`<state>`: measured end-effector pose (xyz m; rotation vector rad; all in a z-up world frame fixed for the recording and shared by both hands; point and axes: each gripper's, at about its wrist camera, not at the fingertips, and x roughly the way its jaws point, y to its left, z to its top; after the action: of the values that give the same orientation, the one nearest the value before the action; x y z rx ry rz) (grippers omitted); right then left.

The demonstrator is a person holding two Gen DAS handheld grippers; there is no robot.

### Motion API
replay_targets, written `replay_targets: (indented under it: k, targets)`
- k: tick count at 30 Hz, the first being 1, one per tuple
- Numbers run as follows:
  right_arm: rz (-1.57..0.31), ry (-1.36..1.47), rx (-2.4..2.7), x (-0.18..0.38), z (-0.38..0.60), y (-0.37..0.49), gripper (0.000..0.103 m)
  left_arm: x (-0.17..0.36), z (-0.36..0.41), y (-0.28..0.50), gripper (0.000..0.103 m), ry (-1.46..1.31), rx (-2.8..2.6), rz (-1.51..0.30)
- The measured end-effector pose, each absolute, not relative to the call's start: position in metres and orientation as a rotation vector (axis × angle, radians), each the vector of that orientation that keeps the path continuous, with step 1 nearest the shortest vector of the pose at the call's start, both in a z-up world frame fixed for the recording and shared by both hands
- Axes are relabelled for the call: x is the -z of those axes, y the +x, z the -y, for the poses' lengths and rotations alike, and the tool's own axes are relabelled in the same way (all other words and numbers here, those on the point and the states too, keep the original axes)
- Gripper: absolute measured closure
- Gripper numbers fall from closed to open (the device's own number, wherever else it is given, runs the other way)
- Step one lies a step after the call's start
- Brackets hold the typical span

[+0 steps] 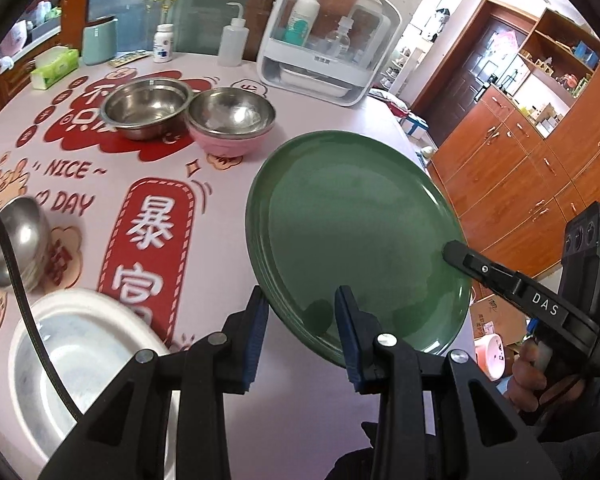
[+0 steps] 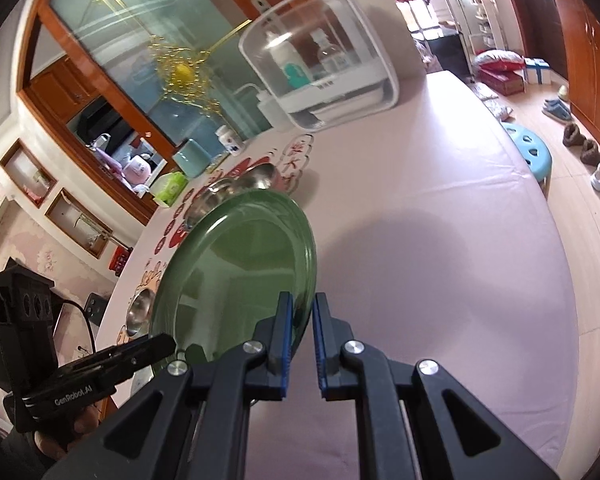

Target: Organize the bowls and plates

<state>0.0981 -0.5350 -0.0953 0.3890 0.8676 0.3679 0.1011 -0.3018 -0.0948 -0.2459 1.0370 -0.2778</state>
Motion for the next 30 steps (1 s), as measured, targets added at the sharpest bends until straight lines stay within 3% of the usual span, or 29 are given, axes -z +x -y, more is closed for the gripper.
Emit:
replay_targets:
  k: [30]
  targets:
    - [-1.052, 0.241, -0.667, 0.138, 0.402, 0.053, 0.09, 0.125, 0.179, -0.005, 0.07, -0.418, -0.096, -1.125]
